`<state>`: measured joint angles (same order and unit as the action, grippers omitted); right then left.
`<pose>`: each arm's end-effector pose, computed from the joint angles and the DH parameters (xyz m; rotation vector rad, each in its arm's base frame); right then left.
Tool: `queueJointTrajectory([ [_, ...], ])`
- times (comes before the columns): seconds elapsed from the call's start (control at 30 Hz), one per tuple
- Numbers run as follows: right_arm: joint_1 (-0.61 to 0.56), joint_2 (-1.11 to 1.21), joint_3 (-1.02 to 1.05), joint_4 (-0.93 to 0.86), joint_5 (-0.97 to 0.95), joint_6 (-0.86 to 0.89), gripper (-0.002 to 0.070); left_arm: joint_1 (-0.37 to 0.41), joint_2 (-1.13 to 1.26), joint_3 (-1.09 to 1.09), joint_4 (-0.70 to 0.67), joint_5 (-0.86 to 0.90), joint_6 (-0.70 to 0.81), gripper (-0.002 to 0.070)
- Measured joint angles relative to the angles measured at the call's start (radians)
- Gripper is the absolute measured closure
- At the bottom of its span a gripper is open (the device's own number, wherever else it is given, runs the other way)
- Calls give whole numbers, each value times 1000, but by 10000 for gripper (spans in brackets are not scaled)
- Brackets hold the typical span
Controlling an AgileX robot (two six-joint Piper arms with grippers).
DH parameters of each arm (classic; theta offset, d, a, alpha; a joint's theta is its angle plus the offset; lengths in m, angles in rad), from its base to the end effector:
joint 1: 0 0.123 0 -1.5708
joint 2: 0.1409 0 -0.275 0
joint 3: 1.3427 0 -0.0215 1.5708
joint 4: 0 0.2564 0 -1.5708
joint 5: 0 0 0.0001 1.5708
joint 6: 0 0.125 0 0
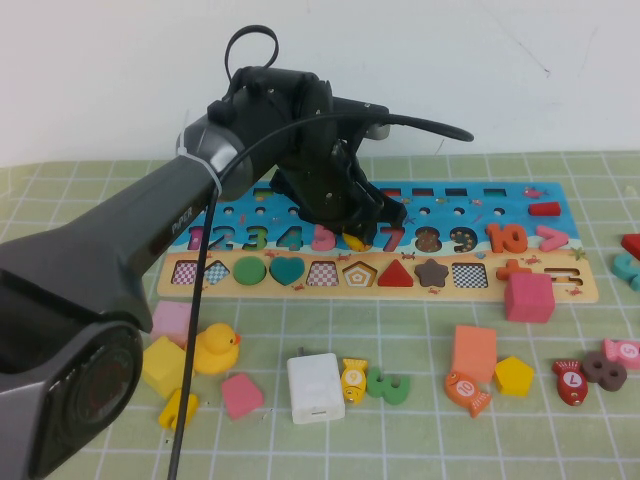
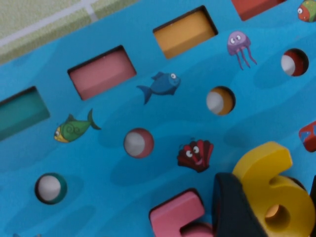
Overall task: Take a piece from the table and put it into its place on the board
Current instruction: Place the "number 6" into the hole of the number 6
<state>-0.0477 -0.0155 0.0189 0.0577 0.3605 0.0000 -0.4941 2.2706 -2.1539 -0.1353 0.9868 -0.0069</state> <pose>0.1011 -0.0023 0.1661 0.0797 1.8452 0.0232 0.4578 -0.2626 0.2150 0.5767 2.5509 -0.3546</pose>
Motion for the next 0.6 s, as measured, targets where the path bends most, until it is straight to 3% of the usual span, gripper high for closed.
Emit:
queueJointTrajectory([
  [0.6, 0, 0, 0, 0, 0, 5, 679, -10, 0, -1, 10, 16, -22, 405],
])
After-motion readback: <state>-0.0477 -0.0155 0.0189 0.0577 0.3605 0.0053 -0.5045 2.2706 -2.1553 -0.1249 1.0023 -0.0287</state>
